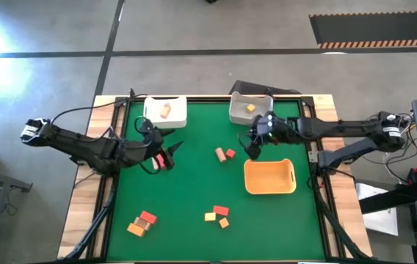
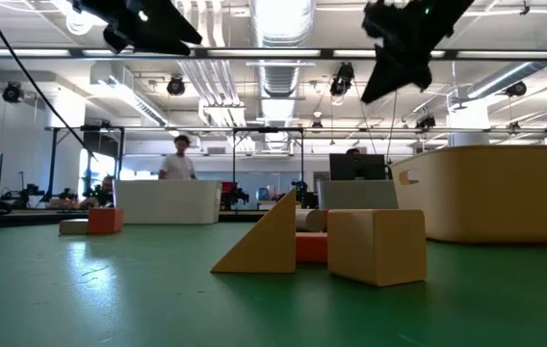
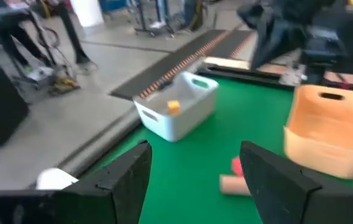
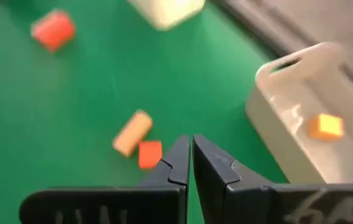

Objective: Sort & place blocks by color
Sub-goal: Put the orange block into the yellow bin

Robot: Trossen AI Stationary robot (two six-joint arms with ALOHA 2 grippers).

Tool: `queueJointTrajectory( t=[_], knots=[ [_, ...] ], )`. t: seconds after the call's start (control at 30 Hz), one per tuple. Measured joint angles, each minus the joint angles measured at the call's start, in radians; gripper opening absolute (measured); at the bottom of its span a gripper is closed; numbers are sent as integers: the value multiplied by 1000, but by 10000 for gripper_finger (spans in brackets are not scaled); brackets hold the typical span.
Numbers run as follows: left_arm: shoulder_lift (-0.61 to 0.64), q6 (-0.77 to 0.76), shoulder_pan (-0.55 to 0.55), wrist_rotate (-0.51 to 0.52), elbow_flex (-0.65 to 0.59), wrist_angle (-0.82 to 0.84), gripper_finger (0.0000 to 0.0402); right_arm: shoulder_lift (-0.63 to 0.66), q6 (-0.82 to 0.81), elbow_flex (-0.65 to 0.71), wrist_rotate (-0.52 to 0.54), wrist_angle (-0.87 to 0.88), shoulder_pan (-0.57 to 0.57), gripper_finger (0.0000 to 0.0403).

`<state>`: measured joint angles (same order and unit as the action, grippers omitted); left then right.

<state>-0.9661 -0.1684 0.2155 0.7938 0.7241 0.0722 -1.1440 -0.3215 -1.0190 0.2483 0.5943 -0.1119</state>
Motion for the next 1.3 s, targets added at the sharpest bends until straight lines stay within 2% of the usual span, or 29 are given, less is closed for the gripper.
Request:
queueJointTrajectory(
  t=[0.13, 0.33, 0.43, 0.6, 0.8, 0.93, 1.1, 1.3],
  knots=[
    [-2, 96, -75, -12, 3, -52, 228, -48, 171, 9, -176, -9, -98, 8],
    [-2, 189, -235, -51, 5, -93, 228, -123, 416, 19, -244, -80, -176, 20],
    [-2, 235, -327, -107, 4, -93, 228, -168, 515, 14, -300, -132, -193, 46],
    [-2, 284, -418, -121, 3, -95, 228, -243, 632, 1, -311, -159, -196, 114],
    [-2, 333, -433, -122, 1, -90, 228, -330, 763, -2, -337, -175, -192, 191],
    [-2, 333, -433, -122, -6, -90, 228, -354, 804, -2, -348, -187, -191, 227],
    [-2, 326, -433, -122, -11, -91, 228, -385, 793, -62, -353, -156, -182, 250],
    [-2, 305, -433, -122, -11, -91, 228, -502, 820, -229, -354, 21, -147, 254]
  ],
)
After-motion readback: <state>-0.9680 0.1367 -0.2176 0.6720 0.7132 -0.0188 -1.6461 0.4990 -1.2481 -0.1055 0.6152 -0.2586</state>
